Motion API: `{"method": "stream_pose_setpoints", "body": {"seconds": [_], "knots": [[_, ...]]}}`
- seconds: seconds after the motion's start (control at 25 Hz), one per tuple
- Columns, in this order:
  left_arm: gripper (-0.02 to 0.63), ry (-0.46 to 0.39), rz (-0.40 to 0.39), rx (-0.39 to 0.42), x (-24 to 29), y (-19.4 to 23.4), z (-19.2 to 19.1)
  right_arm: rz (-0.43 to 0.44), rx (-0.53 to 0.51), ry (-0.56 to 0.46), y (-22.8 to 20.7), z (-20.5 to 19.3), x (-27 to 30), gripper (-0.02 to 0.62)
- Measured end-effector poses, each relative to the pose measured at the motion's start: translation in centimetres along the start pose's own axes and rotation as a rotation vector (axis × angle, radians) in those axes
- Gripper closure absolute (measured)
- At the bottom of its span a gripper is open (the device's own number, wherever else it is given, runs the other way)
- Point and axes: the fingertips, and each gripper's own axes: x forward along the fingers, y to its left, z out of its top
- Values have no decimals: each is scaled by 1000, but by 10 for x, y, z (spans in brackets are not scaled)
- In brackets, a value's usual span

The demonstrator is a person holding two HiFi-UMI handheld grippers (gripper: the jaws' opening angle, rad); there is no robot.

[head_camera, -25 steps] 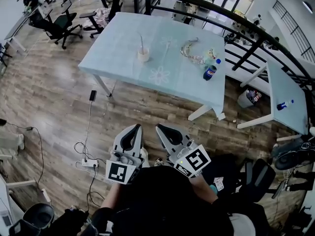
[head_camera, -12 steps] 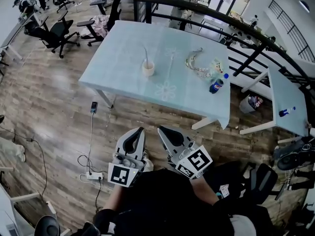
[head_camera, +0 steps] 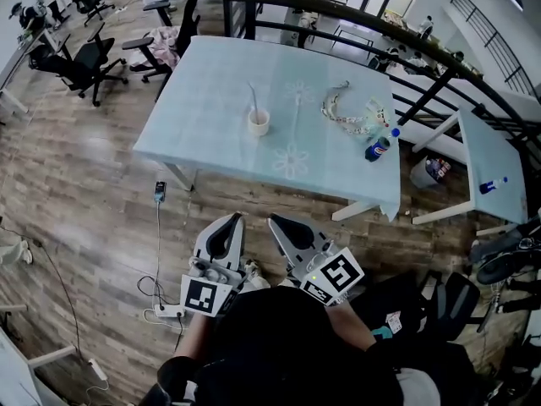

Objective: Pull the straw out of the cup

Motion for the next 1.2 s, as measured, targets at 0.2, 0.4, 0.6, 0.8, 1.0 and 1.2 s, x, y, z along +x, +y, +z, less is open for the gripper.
{"method": "stream_pose_setpoints", "body": {"seconds": [0.2,0.4,0.6,0.8,1.0,1.2], "knots": [[592,4,-30,-2,4,7,0,-14,-16,25,-1,-4,12,588],[594,11,-41,-8,12,9,-4,-11,-21,43,-5,-5,18,588],[593,11,-16,-7,18,17,-6,8,-28,41,-14,-2,30,588],[592,6,-9,-6,33,32,-5,21,-38,39,-26,3,47,588],[592,6,2,-8,54,52,-6,8,-28,43,-49,2,69,588],[592,17,9,-3,76,72,-7,-4,-7,32,-73,7,90,588]]}}
